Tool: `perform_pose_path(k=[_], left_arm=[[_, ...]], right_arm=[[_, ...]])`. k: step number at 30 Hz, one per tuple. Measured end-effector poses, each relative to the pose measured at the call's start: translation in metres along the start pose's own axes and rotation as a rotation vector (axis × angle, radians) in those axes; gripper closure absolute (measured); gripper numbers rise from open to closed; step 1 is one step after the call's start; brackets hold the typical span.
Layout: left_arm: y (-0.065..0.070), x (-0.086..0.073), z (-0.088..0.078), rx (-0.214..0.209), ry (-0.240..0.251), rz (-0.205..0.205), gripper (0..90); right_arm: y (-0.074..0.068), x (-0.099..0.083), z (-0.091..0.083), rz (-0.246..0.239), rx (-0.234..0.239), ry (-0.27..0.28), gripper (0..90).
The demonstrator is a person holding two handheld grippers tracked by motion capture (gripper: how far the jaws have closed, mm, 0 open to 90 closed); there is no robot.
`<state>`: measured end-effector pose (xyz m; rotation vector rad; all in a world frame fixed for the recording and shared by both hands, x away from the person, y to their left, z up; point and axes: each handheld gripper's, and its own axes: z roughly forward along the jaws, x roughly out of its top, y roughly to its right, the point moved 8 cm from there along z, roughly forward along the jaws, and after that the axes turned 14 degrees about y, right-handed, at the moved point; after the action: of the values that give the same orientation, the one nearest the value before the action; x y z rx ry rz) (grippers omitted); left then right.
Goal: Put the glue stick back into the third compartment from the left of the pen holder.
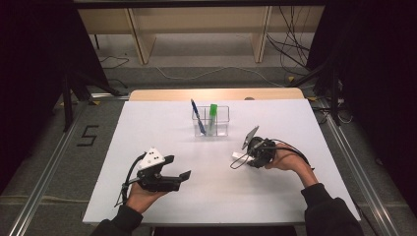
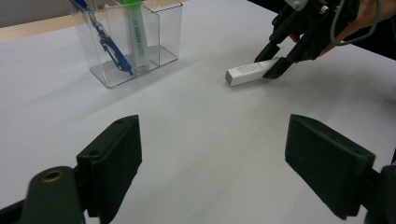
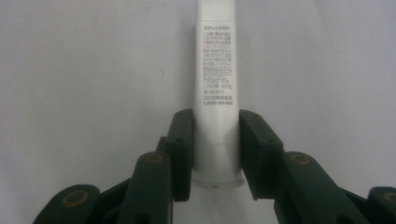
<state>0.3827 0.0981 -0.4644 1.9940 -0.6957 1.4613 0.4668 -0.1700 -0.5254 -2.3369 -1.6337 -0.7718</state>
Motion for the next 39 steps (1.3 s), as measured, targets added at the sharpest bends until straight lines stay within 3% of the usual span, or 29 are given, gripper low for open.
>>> perform_pose_path(k=[13,23,27,32,35,39], left_arm=[[-0.002,0.004,0.002,-0.009,-0.012,-0.009,18.7],[0.001,0.007,0.008,-0.046,-0.045,-0.039,18.7],[0.004,0.011,0.013,-0.07,-0.068,-0.044,19.1],[0.009,0.016,0.019,-0.1,-0.117,-0.012,19.1],[0.01,0.018,0.023,-0.112,-0.137,-0.014,19.1],[0.012,0.022,0.027,-0.133,-0.172,-0.001,19.1]], right_arm=[[-0.022,0.015,-0.012,-0.105,-0.003,0.047,67.7],[-0.042,0.022,-0.019,-0.189,0.006,0.102,67.7],[-0.05,0.028,-0.024,-0.219,-0.031,0.155,67.7],[-0.067,0.033,-0.03,-0.32,-0.084,0.189,67.7],[-0.077,0.037,-0.032,-0.378,-0.131,0.214,67.7],[-0.087,0.042,-0.033,-0.429,-0.189,0.262,67.7]])
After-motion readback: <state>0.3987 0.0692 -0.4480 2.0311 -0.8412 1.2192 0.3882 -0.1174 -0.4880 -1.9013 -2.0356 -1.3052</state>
